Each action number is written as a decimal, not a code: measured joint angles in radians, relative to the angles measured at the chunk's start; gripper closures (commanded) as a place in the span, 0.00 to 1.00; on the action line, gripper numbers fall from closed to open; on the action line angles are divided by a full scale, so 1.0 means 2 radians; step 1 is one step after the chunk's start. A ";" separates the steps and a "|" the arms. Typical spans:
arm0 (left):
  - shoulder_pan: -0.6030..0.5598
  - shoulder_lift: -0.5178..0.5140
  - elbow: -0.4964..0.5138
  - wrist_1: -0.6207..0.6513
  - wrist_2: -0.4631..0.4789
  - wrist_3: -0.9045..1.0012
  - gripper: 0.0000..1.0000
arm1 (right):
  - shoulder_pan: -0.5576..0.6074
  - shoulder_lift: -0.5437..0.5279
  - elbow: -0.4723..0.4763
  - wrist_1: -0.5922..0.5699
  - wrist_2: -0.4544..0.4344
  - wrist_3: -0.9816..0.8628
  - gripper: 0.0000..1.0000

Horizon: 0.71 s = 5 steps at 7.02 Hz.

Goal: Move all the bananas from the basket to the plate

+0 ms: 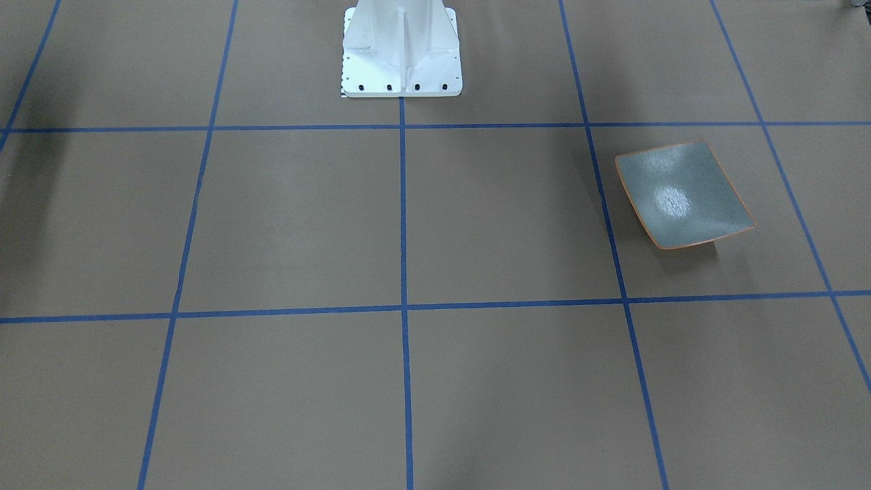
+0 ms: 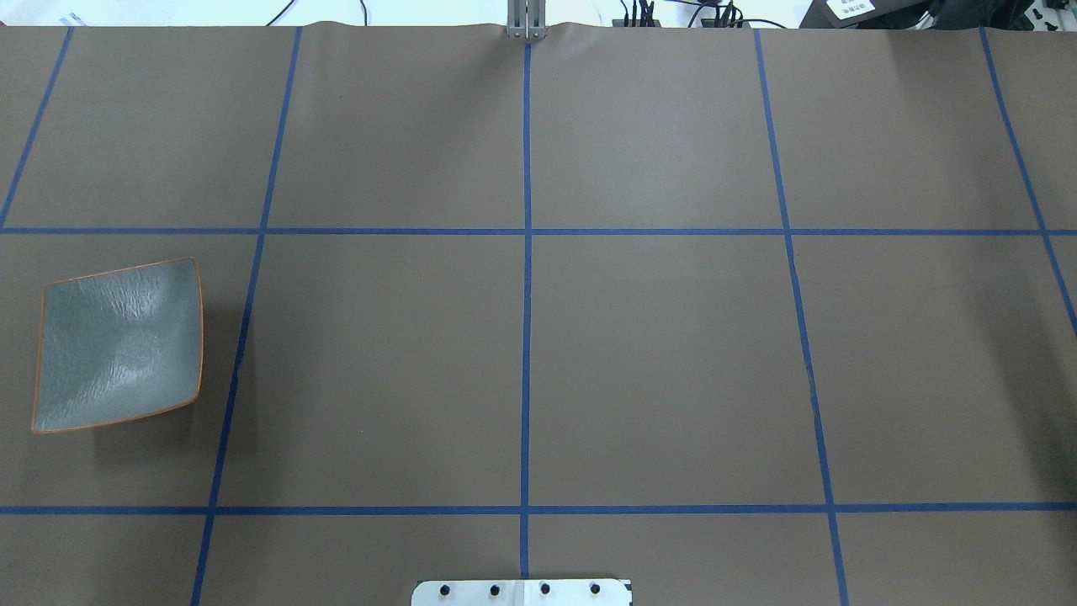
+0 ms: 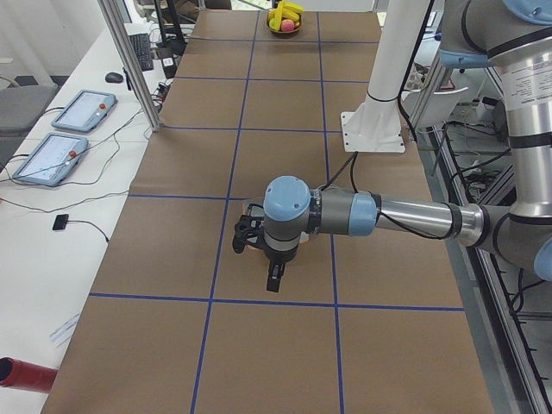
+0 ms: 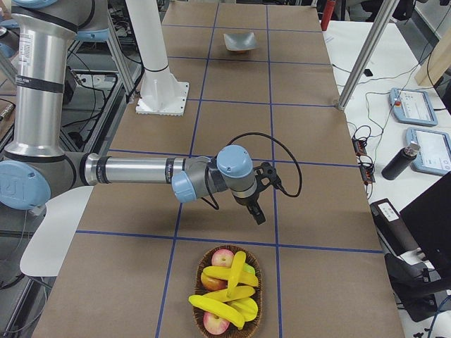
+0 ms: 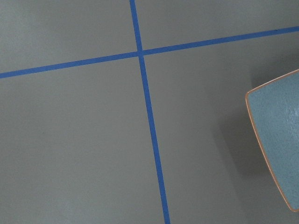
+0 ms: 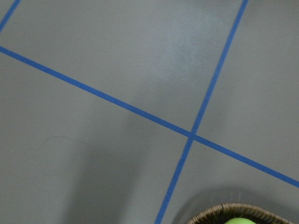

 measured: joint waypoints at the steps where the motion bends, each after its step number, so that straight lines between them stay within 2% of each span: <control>1: 0.000 0.000 0.000 0.000 -0.001 0.000 0.00 | -0.002 0.002 -0.029 0.015 -0.006 -0.070 0.02; 3: 0.000 0.000 0.000 0.000 -0.002 0.000 0.00 | -0.011 0.017 -0.090 0.018 -0.026 -0.202 0.02; 5: 0.000 0.001 0.000 0.000 -0.002 0.000 0.00 | -0.017 0.022 -0.120 -0.008 -0.049 -0.283 0.02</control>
